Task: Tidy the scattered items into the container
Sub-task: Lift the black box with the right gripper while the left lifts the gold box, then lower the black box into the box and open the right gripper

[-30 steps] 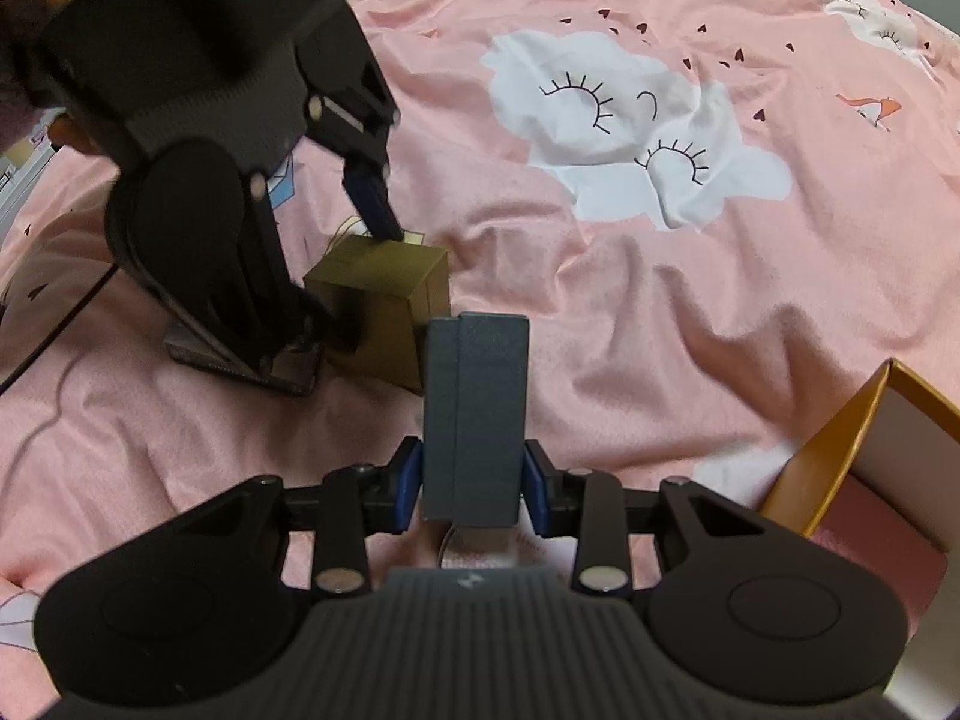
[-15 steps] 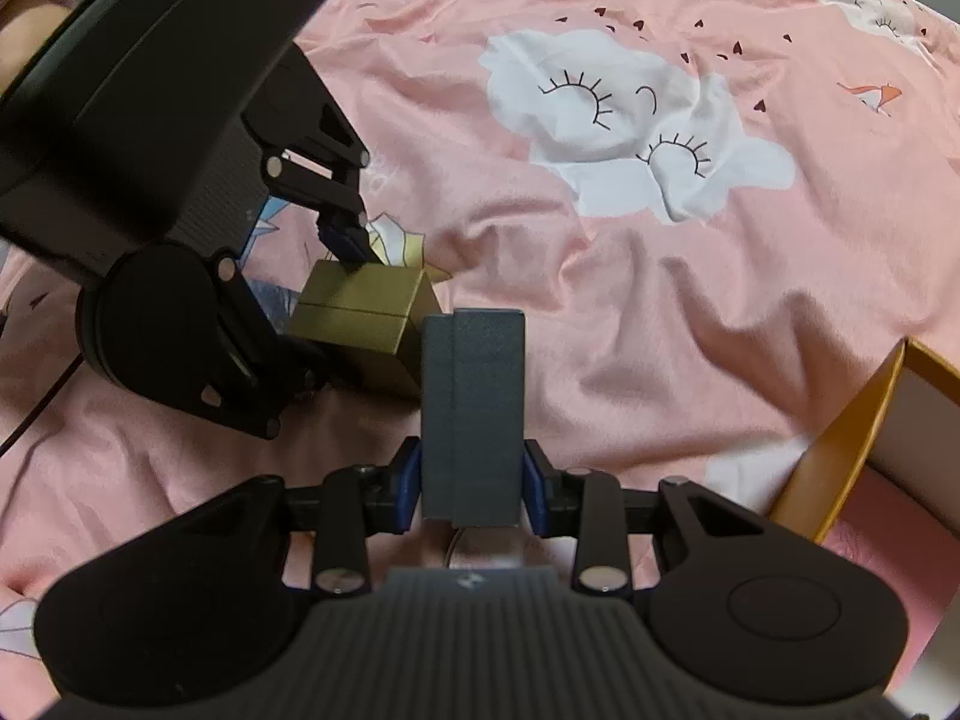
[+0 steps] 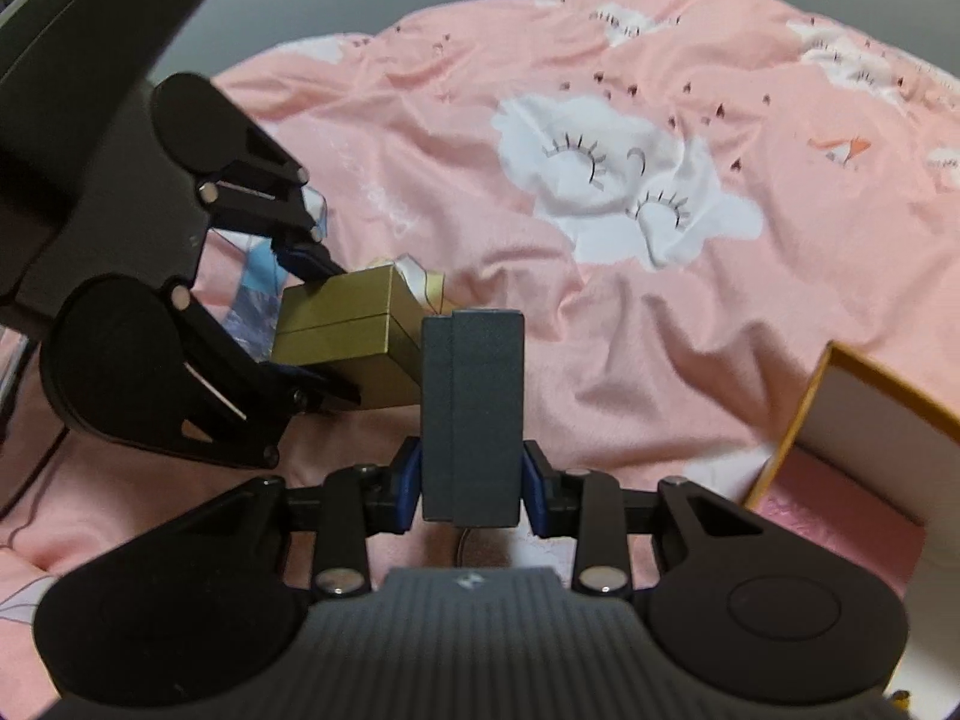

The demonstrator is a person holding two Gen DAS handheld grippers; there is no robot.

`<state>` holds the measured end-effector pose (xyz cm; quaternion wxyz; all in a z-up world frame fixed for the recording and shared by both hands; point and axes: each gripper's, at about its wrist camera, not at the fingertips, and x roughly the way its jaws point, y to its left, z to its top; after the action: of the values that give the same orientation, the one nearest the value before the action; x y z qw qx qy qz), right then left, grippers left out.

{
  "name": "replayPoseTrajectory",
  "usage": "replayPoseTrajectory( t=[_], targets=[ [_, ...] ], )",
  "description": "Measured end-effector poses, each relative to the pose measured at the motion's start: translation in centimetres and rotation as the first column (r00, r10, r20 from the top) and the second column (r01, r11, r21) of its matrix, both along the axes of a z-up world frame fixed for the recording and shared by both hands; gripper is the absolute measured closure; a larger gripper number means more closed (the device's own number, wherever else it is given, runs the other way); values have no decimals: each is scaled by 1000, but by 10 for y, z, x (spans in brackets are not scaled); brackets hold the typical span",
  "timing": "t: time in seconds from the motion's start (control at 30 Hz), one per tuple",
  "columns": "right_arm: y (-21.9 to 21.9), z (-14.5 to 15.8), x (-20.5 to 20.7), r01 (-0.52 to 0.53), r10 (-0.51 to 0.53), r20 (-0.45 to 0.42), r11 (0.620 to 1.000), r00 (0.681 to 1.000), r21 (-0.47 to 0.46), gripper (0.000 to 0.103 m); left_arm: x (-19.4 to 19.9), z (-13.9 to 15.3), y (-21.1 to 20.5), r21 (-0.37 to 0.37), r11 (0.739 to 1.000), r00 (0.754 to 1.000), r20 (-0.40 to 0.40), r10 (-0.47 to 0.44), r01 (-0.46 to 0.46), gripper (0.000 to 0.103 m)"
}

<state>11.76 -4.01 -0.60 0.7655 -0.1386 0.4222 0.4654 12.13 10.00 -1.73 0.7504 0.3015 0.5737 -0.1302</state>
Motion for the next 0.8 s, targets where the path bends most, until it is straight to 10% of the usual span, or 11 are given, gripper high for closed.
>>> replayPoseTrajectory(
  t=[0.47, 0.8],
  targets=[
    [-77, 72, -32, 66, -90, 206, 991, 974, 119, 67, -34, 69, -53, -160, 984, 942, 310, 126, -79, 49],
    [-130, 66, -45, 108, -34, 477, 986, 878, -129, 67, -24, 71, -109, -277, 961, 925, 362, 114, -10, 49]
  ],
)
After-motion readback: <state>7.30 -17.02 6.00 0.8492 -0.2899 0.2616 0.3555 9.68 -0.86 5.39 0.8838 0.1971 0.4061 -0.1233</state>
